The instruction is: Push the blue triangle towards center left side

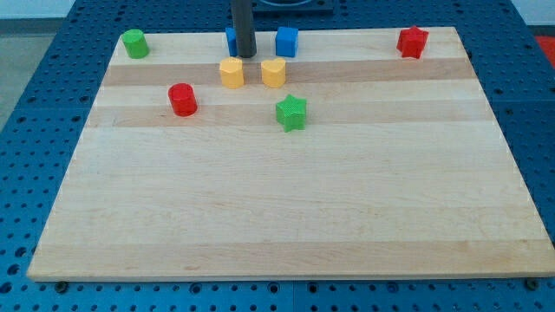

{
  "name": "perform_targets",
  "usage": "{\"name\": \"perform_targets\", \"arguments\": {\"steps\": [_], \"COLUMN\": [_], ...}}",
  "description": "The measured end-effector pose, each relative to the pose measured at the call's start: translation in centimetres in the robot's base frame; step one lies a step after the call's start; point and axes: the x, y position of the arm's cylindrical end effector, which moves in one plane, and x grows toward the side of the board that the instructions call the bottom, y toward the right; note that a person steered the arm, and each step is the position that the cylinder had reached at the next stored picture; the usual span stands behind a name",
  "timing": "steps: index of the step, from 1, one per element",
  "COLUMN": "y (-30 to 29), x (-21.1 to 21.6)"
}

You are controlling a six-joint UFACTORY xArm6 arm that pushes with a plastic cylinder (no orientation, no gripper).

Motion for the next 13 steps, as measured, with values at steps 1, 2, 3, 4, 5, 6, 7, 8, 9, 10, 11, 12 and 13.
{"name": "perform_targets", "arguments": {"steps": [1, 2, 3, 4, 5, 6, 7, 8, 9, 10, 11, 12, 13], "y": [0.0, 0.0, 0.0, -0.1, -1.0, -4.3, -7.4, -8.7, -8.7, -8.7, -9.2, -11.1, -13.5], "x": [-1.6, -2.6, -3.3, -5.1, -5.0, -3.5, -1.3, -1.1, -1.3, -3.2, -4.0, -1.8, 1.0]}}
